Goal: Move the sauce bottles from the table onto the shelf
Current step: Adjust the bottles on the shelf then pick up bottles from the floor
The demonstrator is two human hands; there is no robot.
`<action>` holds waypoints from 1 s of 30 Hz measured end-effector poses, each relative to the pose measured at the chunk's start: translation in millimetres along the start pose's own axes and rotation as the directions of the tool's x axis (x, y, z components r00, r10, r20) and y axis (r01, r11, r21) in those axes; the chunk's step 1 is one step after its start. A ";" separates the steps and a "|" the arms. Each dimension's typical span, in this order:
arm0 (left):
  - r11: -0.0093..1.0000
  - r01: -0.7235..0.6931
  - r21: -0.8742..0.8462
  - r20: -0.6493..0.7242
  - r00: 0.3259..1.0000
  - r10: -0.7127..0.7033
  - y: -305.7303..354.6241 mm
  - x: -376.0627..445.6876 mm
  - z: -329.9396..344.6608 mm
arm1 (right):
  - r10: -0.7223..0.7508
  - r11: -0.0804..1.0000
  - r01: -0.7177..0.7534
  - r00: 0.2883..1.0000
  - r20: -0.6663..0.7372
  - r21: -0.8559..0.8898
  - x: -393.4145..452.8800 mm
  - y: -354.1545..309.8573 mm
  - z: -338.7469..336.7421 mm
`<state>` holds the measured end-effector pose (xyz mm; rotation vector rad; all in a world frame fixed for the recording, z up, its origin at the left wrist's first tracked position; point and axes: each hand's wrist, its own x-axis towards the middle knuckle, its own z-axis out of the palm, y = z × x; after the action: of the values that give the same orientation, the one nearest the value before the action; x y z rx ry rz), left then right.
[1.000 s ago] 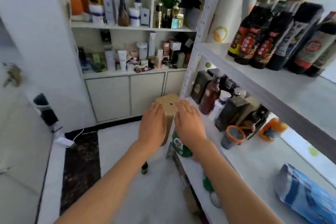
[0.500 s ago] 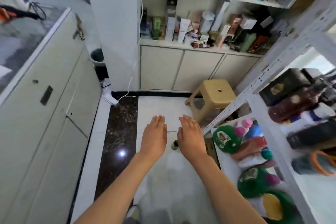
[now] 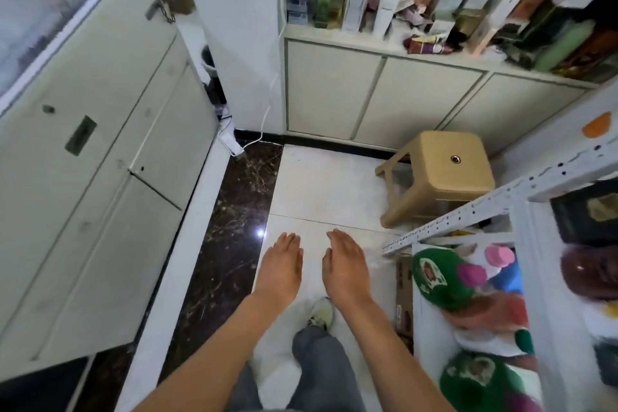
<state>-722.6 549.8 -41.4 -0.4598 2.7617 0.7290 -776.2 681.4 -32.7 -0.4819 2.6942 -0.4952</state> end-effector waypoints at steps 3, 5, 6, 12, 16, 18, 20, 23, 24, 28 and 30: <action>0.997 0.070 -0.017 0.019 0.997 -0.069 11.2 16.1 25.3 | -0.010 1.000 0.009 0.998 0.064 0.013 21.4 26.6 9.4; 0.990 0.135 -0.031 0.014 0.991 -0.134 15.7 26.7 40.8 | 0.011 0.999 -0.014 0.995 0.098 0.036 35.7 40.9 18.5; 0.987 0.154 -0.035 0.007 0.988 -0.154 16.7 31.1 46.6 | 0.024 0.999 -0.029 0.994 0.110 0.046 41.1 45.7 22.2; 0.957 0.287 -0.053 0.037 0.958 -0.285 2.9 71.3 93.2 | 0.082 0.992 -0.100 0.976 0.204 0.081 79.8 69.4 66.1; 0.934 0.357 -0.009 0.103 0.929 -0.354 -18.7 93.6 131.6 | 0.112 0.987 -0.137 0.959 0.262 0.083 105.4 82.7 105.5; 0.920 0.391 0.008 0.133 0.912 -0.388 -32.5 107.0 154.5 | 0.123 0.986 -0.151 0.951 0.283 0.077 118.5 90.7 129.4; 0.913 0.406 0.028 0.169 0.899 -0.405 -46.9 120.8 179.1 | 0.133 0.983 -0.164 0.945 0.299 0.082 132.8 100.1 156.2; 0.909 0.414 0.055 0.224 0.882 -0.415 -67.8 144.4 212.3 | 0.158 0.978 -0.190 0.941 0.301 0.081 153.5 119.0 195.8; 0.906 0.419 0.063 0.243 0.874 -0.421 -76.3 150.6 225.2 | 0.151 0.980 -0.183 0.941 0.302 0.079 161.3 126.2 212.6; 0.914 0.397 0.089 0.320 0.857 -0.404 -111.3 173.7 277.7 | 0.196 0.968 -0.233 0.932 0.304 0.090 196.0 157.6 276.8; 0.905 0.418 0.083 0.345 0.840 -0.419 -132.1 187.1 306.7 | 0.235 0.957 -0.276 0.920 0.313 0.094 214.7 175.1 313.4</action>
<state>-799.2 553.8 -416.4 -0.8114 2.2129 0.6214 -884.9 666.8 -436.3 -0.1459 2.3657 -0.4842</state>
